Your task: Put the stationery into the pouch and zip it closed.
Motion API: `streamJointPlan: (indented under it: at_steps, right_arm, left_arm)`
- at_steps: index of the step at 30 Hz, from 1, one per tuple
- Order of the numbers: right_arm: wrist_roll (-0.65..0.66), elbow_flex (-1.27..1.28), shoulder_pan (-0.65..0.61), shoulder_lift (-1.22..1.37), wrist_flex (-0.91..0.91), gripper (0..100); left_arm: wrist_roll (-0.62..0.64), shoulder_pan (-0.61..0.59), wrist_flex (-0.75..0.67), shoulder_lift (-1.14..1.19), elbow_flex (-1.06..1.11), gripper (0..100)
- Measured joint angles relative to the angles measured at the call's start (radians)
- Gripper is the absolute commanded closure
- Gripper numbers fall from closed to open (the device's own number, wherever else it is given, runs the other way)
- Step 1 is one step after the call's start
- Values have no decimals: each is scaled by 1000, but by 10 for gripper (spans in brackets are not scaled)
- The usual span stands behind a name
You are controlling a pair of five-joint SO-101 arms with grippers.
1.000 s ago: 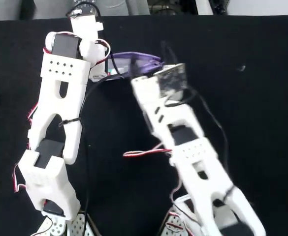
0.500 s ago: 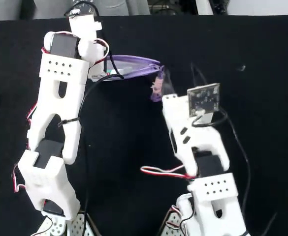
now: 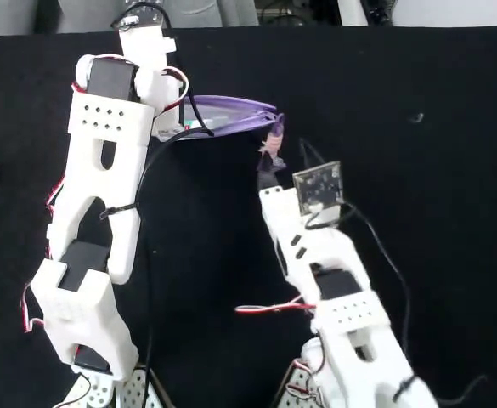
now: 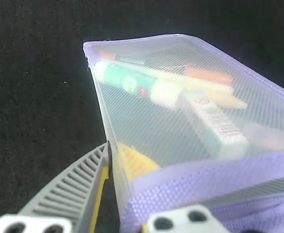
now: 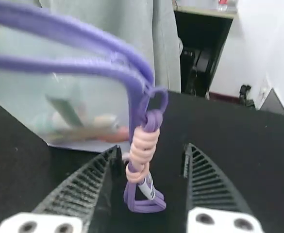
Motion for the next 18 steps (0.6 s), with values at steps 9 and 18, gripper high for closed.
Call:
streamJointPlan:
  at_steps: [9,18]
  right_arm:
    - [0,-63,0,351,-269,805]
    - [0,-64,20,371,-328,886]
  left_arm:
    - [0,0,0,0,0,971]
    - [0,0,0,0,0,971]
